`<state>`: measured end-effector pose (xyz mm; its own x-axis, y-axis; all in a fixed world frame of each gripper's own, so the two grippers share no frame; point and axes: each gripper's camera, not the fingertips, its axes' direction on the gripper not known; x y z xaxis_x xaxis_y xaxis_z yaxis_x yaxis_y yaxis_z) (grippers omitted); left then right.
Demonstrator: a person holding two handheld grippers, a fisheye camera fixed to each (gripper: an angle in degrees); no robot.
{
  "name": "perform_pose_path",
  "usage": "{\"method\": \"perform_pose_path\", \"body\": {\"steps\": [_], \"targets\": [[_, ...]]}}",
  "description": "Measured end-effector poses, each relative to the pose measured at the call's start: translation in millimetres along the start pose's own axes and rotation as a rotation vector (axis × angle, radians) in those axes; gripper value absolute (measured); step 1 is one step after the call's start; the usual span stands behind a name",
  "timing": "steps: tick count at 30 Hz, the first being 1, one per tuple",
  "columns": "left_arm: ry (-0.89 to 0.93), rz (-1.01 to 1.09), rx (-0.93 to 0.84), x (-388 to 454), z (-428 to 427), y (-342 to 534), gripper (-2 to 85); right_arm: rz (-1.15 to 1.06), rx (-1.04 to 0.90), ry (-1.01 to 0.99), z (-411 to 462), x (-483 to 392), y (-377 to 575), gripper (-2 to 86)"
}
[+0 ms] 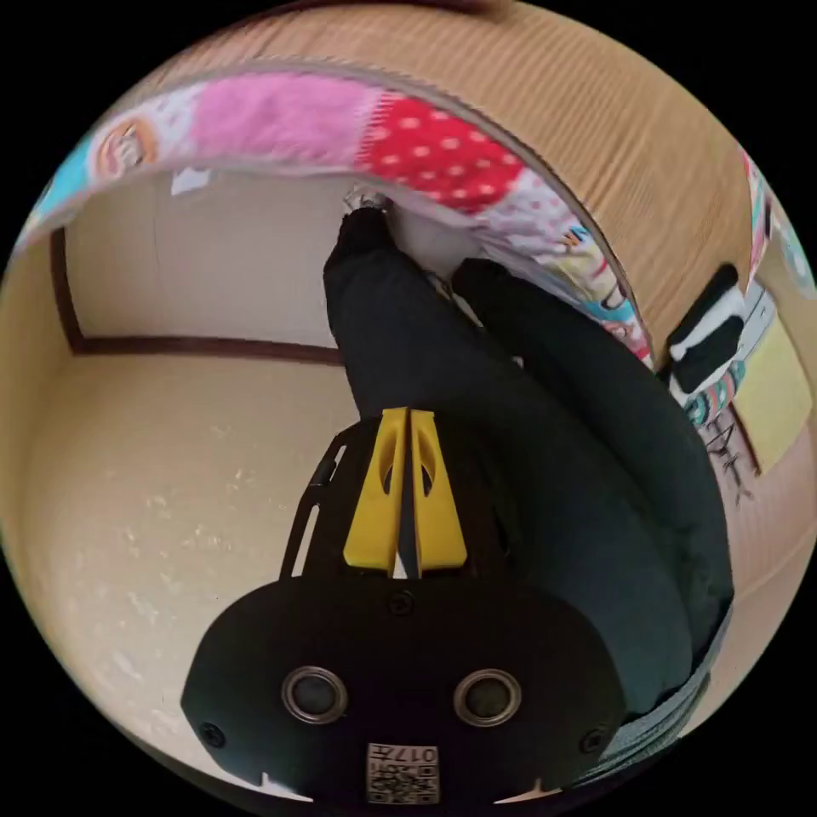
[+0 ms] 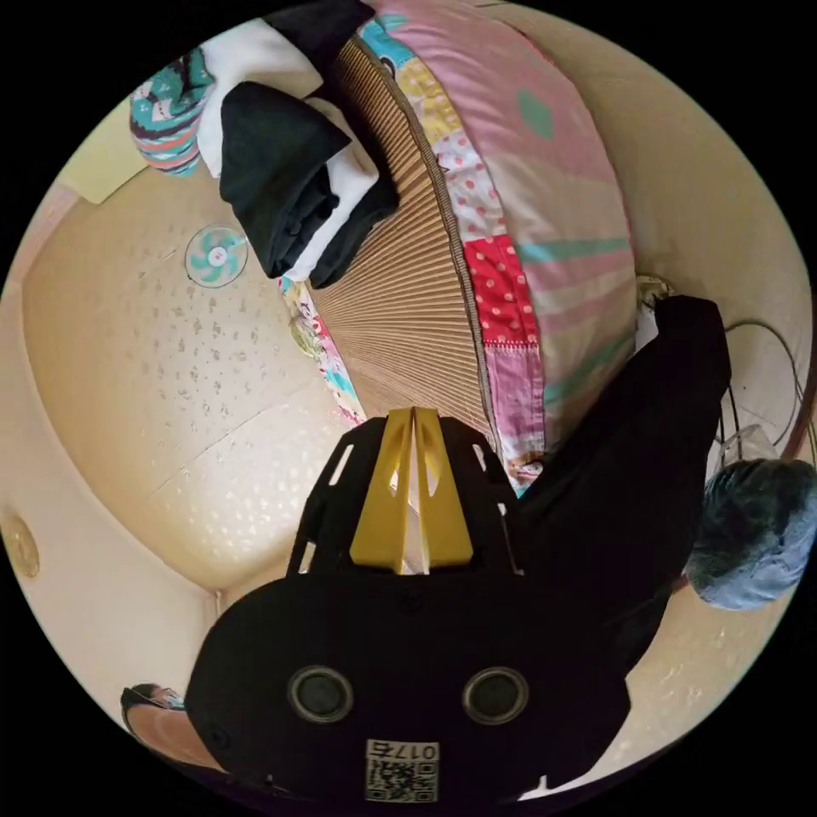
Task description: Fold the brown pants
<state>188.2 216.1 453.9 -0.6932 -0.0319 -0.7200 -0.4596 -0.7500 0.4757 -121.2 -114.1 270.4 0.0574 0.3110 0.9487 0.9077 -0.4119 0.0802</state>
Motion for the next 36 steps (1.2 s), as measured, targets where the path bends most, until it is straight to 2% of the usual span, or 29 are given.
{"method": "perform_pose_path", "body": {"steps": [2,7,11,14,16,18,22,24,26,28,32,36], "targets": [[0.256,-0.193,0.057,-98,18,45,-1.0,-0.004,0.069,-0.076,-1,3,14,0.5],[0.710,-0.468,0.245,-220,76,134,-0.8,-0.061,0.090,-0.232,25,-4,36,0.4],[0.987,-0.516,0.390,-246,120,164,0.2,-0.129,0.024,-0.262,61,-15,54,0.4],[1.099,-0.482,0.444,-241,133,162,2.6,-0.144,0.002,-0.305,81,-13,74,0.4],[1.107,-0.441,0.453,-236,129,154,3.6,-0.136,0.010,-0.337,88,-7,88,0.4],[1.044,-0.378,0.409,-230,115,141,3.9,-0.104,0.047,-0.371,90,4,107,0.4],[0.607,-0.103,0.328,-196,31,106,4.6,-0.049,0.149,-0.439,76,25,133,0.3],[0.482,0.029,0.362,-175,-12,97,5.0,-0.026,0.225,-0.500,58,39,149,0.3],[0.355,0.209,0.487,-141,-74,101,5.1,-0.014,0.287,-0.531,40,49,161,0.3],[0.215,0.253,0.593,-118,-117,112,5.7,0.000,0.350,-0.549,20,57,173,0.3],[-0.077,0.186,0.793,-76,-187,131,12.4,0.026,0.502,-0.577,-27,73,204,0.3],[-0.201,0.120,0.862,-56,-207,128,13.8,0.030,0.630,-0.624,-63,80,233,0.3]]}}
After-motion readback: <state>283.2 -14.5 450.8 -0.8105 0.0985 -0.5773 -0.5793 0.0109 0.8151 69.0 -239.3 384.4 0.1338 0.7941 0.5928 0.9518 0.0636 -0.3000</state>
